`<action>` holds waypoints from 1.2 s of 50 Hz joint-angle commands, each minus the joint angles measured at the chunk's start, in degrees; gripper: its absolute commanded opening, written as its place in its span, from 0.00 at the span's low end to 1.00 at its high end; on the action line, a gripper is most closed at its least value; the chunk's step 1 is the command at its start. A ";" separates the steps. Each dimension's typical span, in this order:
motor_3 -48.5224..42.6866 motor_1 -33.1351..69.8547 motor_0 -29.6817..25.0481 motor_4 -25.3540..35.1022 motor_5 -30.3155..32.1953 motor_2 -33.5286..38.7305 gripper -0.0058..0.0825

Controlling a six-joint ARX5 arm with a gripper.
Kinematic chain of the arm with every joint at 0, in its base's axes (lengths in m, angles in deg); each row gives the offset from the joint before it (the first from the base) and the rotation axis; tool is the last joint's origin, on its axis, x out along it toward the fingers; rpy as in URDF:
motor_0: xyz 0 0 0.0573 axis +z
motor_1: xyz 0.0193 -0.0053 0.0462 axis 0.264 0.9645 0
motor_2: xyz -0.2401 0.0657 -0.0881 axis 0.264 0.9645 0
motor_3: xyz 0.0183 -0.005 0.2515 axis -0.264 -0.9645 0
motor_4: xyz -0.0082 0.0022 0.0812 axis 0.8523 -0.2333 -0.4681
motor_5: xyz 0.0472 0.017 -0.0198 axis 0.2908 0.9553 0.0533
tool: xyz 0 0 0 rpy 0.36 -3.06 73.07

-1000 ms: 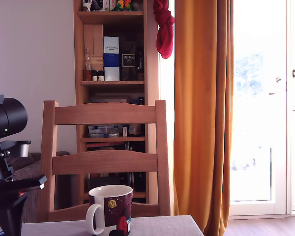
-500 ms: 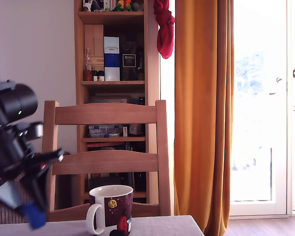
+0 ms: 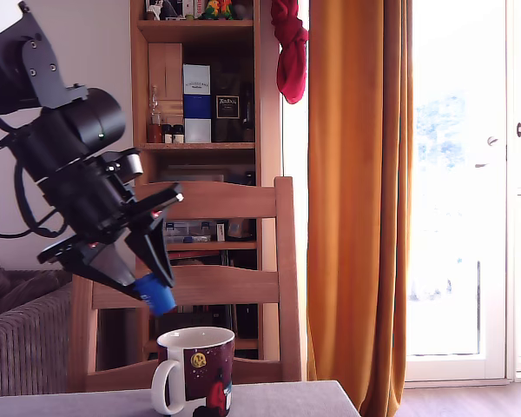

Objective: Pick the blue coffee capsule and place it inside the red coffee cup

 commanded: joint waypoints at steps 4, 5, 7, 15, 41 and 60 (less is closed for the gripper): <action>0.35 0.87 -2.32 -0.04 -0.33 -0.02 0.23; 0.39 0.90 -2.62 -0.04 -0.33 -0.02 0.23; 0.44 0.90 -3.13 -0.09 -0.31 -0.02 0.23; 0.59 0.90 -4.09 -2.47 -0.28 -0.02 0.27; -2.43 0.90 -4.46 -3.67 -1.01 -0.02 0.64; -3.32 0.48 -2.84 -3.85 1.51 -0.11 0.04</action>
